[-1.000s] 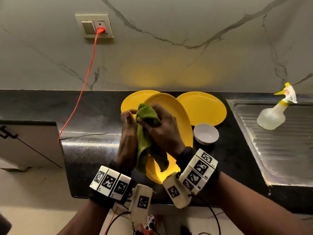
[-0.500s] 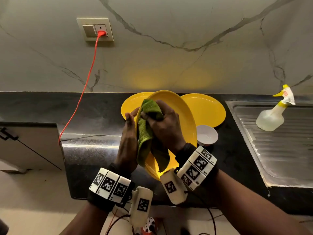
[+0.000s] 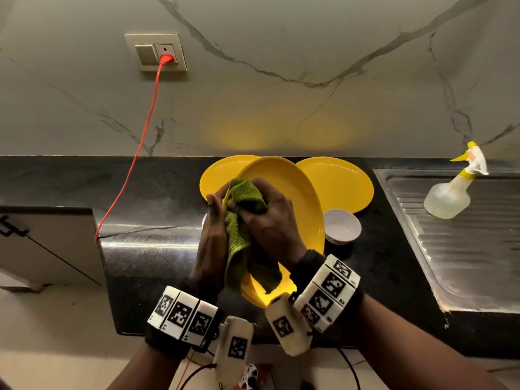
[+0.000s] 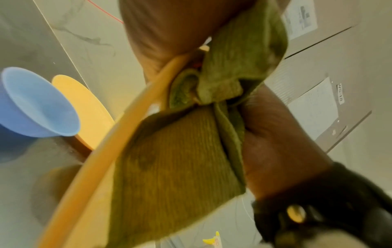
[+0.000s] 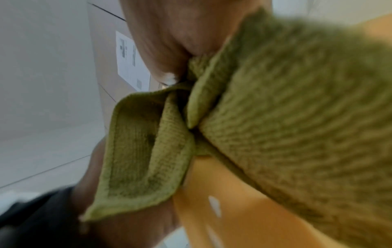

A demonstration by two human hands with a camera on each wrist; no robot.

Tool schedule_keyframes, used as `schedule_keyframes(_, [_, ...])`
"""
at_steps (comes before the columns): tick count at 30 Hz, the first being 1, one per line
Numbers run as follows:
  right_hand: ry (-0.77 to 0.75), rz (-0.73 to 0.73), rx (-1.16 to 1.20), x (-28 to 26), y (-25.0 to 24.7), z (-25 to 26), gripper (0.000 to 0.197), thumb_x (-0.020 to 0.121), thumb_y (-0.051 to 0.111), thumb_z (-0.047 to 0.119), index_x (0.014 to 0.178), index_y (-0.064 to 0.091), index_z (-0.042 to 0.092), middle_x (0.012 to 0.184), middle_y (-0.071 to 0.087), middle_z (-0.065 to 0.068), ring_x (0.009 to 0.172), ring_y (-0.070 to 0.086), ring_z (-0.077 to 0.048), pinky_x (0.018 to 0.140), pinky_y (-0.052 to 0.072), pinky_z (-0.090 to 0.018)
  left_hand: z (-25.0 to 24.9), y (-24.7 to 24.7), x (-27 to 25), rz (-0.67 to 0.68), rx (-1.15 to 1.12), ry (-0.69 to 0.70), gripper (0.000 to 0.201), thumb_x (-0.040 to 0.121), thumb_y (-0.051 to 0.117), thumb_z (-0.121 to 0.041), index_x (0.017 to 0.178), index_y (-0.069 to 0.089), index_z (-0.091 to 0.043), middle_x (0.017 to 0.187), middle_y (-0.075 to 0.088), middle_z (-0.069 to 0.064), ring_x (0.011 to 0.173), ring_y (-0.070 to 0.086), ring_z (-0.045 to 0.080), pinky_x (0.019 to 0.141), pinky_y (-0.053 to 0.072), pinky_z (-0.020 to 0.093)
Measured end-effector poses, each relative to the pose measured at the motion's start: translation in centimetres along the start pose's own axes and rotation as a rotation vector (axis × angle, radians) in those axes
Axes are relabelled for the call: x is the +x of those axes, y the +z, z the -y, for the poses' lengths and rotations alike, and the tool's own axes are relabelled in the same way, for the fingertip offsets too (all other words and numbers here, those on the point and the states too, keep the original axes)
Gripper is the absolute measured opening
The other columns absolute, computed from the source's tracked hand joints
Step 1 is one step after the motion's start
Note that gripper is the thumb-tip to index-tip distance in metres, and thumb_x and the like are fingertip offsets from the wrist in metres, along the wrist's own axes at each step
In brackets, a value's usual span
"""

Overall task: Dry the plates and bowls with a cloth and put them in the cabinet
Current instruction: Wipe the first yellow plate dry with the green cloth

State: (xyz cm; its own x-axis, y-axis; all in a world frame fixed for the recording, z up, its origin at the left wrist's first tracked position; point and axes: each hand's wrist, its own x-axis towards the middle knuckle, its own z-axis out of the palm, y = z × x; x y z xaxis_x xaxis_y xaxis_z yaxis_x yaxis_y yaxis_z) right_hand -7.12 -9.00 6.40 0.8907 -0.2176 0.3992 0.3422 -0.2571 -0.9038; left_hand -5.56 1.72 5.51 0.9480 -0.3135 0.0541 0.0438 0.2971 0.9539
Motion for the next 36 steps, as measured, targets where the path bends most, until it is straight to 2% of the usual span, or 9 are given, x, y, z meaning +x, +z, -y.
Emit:
schedule_keyframes(5, [-0.026, 0.144, 0.074, -2.9, 0.6, 0.0, 0.009, 0.083, 0.064, 0.005, 0.089, 0.064, 0.011, 0.077, 0.067, -0.002, 0.071, 0.061, -0.020, 0.060, 0.049, -0.040, -0.5, -0.9, 0.2, -0.133, 0.006, 0.003, 0.062, 0.091, 0.034, -0.072, 0.121, 0.045, -0.019, 0.096, 0.061, 0.010, 0.093, 0.062, 0.030, 0.085, 0.054, 0.050])
schedule_keyframes(8, [-0.035, 0.174, 0.042, -4.2, 1.1, -0.6, 0.004, 0.084, 0.064, 0.009, 0.087, 0.065, 0.013, 0.075, 0.066, 0.002, 0.070, 0.060, -0.020, 0.060, 0.047, -0.041, -1.0, -1.1, 0.3, -0.126, 0.043, 0.008, 0.063, 0.091, 0.024, -0.067, 0.133, 0.045, -0.026, 0.117, 0.066, 0.006, 0.100, 0.069, 0.027, 0.083, 0.059, 0.044])
schedule_keyframes(11, [-0.019, 0.144, 0.075, -3.6, 1.1, -0.6, 0.004, 0.085, 0.064, 0.008, 0.088, 0.066, 0.011, 0.077, 0.067, 0.001, 0.071, 0.061, -0.022, 0.061, 0.048, -0.041, -0.7, -1.0, 0.2, -0.062, 0.037, -0.044, 0.081, 0.081, 0.028, -0.079, 0.149, 0.037, -0.036, 0.143, 0.054, 0.008, 0.122, 0.060, 0.029, 0.101, 0.049, 0.054])
schedule_keyframes(16, [0.017, 0.065, 0.124, -1.5, 0.6, 0.2, 0.013, 0.084, 0.067, -0.004, 0.090, 0.068, 0.008, 0.079, 0.068, -0.001, 0.073, 0.062, -0.013, 0.061, 0.047, -0.020, -0.5, -0.3, 0.1, -0.034, -0.025, -0.088, 0.072, 0.087, 0.025, -0.064, 0.147, 0.042, -0.028, 0.130, 0.064, 0.010, 0.118, 0.064, 0.024, 0.107, 0.045, 0.050])
schedule_keyframes(21, [-0.007, 0.144, 0.066, -2.4, 0.6, -0.5, 0.015, 0.079, 0.063, 0.002, 0.089, 0.067, 0.011, 0.078, 0.068, -0.001, 0.072, 0.062, -0.023, 0.061, 0.049, -0.047, -0.6, -0.8, 0.5, -0.055, -0.018, -0.088, 0.070, 0.092, 0.026, -0.068, 0.149, 0.040, -0.029, 0.140, 0.049, 0.029, 0.123, 0.056, 0.042, 0.106, 0.042, 0.059])
schedule_keyframes(26, [-0.015, 0.179, 0.061, -2.4, 0.4, 0.1, 0.019, 0.074, 0.061, 0.002, 0.089, 0.064, 0.013, 0.081, 0.068, 0.000, 0.073, 0.061, -0.011, 0.062, 0.051, -0.028, 0.4, -1.4, 0.9, -0.044, 0.029, -0.131, 0.093, 0.082, 0.040, -0.085, 0.145, 0.045, -0.016, 0.132, 0.055, 0.030, 0.116, 0.062, 0.038, 0.104, 0.045, 0.059])
schedule_keyframes(30, [0.005, 0.092, -0.004, 0.9, -0.3, -0.2, 0.023, 0.080, 0.071, 0.008, 0.098, 0.065, 0.021, 0.087, 0.069, 0.004, 0.080, 0.064, -0.006, 0.067, 0.050, -0.017, -0.1, -0.9, 1.3, -0.014, 0.173, 0.006, 0.057, 0.105, 0.015, -0.042, 0.144, 0.043, -0.011, 0.122, 0.063, 0.014, 0.107, 0.068, 0.010, 0.083, 0.054, 0.018])
schedule_keyframes(32, [0.006, 0.067, -0.008, 1.1, -0.4, -0.4, 0.021, 0.083, 0.073, 0.008, 0.101, 0.067, 0.016, 0.089, 0.071, 0.003, 0.082, 0.066, -0.009, 0.068, 0.051, -0.019, -0.3, -0.8, 1.2, -0.006, 0.188, 0.051, 0.051, 0.107, 0.014, -0.037, 0.140, 0.043, -0.011, 0.115, 0.065, 0.006, 0.099, 0.069, 0.003, 0.076, 0.053, 0.014])
schedule_keyframes(36, [-0.011, 0.149, 0.081, -2.0, 0.0, -0.4, 0.022, 0.078, 0.060, -0.003, 0.095, 0.068, 0.008, 0.084, 0.070, -0.002, 0.078, 0.064, -0.018, 0.064, 0.052, -0.032, -0.9, -0.4, 1.0, -0.107, 0.077, 0.039, 0.063, 0.088, 0.035, -0.073, 0.119, 0.045, -0.019, 0.101, 0.060, 0.011, 0.091, 0.064, 0.026, 0.088, 0.055, 0.056])
